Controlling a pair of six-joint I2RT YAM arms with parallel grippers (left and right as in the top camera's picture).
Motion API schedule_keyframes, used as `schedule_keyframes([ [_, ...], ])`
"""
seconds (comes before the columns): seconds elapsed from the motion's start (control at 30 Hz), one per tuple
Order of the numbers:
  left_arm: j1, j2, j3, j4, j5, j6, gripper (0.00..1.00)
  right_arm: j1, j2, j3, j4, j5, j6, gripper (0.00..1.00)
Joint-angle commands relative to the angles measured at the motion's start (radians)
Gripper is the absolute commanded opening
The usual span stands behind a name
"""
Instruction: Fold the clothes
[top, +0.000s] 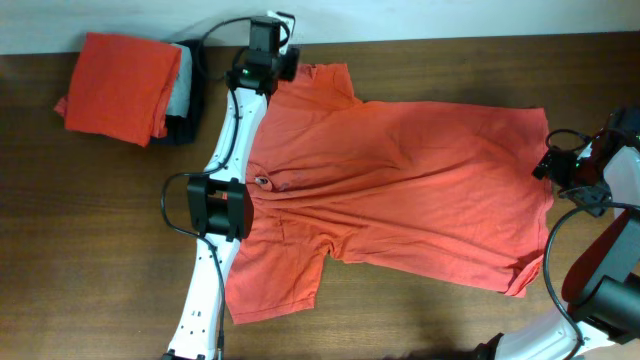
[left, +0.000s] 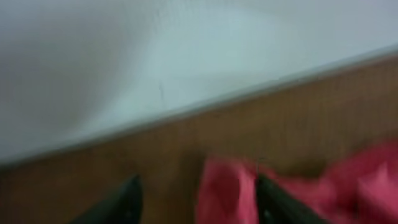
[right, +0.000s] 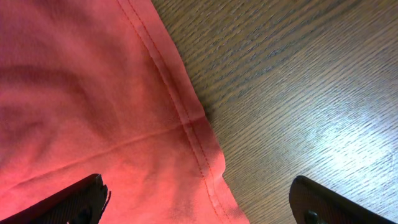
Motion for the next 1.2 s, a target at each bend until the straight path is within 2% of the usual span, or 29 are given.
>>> schedule_keyframes([
  [0.0, -0.003, -0.182, 0.010, -0.095, 0.070, -0.008, 0.31, -0.001, 0.002, 0.017, 0.000, 0.009, 0.005, 0.99],
  [0.03, -0.008, -0.208, 0.010, -0.133, 0.072, -0.009, 0.20, -0.001, 0.002, 0.017, 0.000, 0.009, 0.005, 0.99],
  [0.13, -0.014, -0.246, 0.010, -0.208, 0.089, -0.082, 0.14, -0.001, 0.002, 0.017, 0.000, 0.009, 0.005, 0.99],
  [0.27, -0.016, -0.237, 0.009, -0.283, 0.169, -0.102, 0.13, -0.001, 0.002, 0.017, 0.000, 0.009, 0.005, 0.99],
  [0.57, -0.032, -0.205, -0.051, -0.300, 0.169, -0.107, 0.09, -0.001, 0.002, 0.017, 0.000, 0.009, 0.005, 0.99],
  [0.77, -0.038, -0.204, -0.141, -0.296, 0.169, -0.140, 0.01, -0.001, 0.002, 0.017, 0.000, 0.009, 0.005, 0.99],
  [1.17, -0.051, -0.188, -0.234, -0.246, 0.157, -0.147, 0.02, -0.001, 0.002, 0.017, 0.000, 0.009, 0.005, 0.99],
])
